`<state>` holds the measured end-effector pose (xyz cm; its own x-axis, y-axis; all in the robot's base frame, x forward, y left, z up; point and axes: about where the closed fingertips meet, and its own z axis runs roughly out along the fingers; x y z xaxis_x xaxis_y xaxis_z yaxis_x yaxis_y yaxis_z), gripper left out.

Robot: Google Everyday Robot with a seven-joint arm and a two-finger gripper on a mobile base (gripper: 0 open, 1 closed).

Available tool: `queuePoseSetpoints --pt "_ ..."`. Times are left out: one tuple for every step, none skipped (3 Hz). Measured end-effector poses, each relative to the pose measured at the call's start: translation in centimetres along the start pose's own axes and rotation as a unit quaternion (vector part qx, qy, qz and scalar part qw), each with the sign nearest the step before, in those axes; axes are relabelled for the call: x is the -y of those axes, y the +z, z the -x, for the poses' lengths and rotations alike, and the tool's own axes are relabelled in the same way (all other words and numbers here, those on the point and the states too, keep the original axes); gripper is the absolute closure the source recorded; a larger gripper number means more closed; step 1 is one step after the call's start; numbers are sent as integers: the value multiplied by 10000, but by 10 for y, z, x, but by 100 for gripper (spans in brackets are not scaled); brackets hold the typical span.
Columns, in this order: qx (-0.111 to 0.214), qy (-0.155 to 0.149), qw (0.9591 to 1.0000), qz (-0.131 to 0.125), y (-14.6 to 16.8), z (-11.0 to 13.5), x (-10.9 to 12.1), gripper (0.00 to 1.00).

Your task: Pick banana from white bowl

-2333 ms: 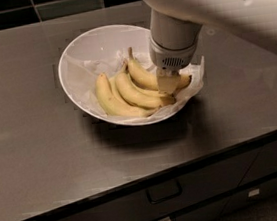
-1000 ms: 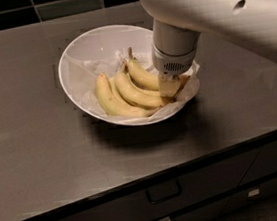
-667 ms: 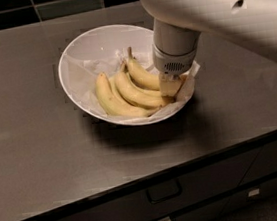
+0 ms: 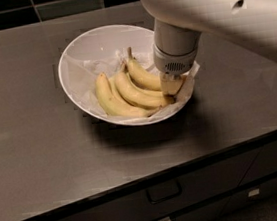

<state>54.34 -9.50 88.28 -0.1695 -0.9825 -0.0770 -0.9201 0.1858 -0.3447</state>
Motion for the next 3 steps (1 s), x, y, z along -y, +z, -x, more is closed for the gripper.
queuePoseSetpoints --pt "7 2 10000 -9 -1 0 0 100" --pt "222 73 9997 -116 -11 -4 6 100" --pt "507 142 9981 -313 -31 -5 11 100"
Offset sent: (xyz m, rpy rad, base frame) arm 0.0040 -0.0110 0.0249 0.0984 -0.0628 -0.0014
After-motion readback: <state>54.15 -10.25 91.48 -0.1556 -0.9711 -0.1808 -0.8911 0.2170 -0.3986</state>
